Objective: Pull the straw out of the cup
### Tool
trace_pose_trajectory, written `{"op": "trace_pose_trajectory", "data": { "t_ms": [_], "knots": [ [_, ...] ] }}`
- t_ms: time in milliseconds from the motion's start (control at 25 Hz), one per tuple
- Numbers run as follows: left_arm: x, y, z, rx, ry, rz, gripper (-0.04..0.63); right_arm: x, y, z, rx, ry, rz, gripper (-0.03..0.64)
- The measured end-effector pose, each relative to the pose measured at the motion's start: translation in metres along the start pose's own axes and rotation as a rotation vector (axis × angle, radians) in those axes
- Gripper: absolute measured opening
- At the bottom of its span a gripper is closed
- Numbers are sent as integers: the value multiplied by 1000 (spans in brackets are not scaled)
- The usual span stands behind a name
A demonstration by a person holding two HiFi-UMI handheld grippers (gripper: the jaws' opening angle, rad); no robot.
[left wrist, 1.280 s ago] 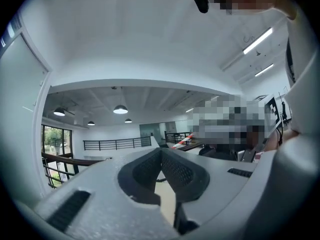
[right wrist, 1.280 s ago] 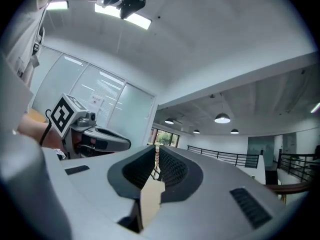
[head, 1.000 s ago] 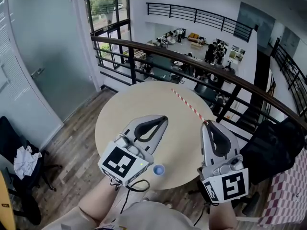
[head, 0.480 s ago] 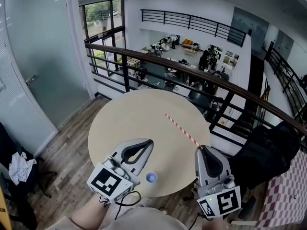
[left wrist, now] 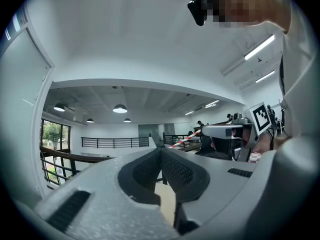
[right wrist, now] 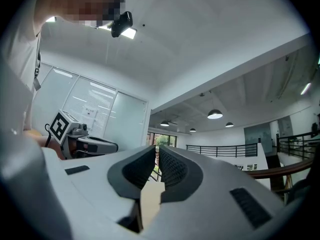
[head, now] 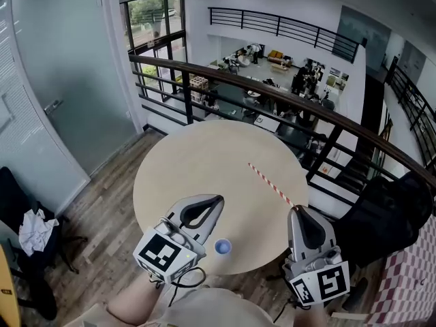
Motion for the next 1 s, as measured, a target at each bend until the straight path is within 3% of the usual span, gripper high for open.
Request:
{"op": "trace_pose_trajectory", "data": {
  "t_ms": [1000],
  "knots": [
    [0,-10,-2,15,16,-9,14,-3,9,-3,-10,23,45,34]
  ]
}}
Point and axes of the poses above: the fingertips, and each gripper's own axes: x forward along the fingers, y to its left, z out of its top, the point moved 3 cm from there along -x, backward along the fingers, and after that the axes turned 4 degrees about y, right-handed, at the moved point
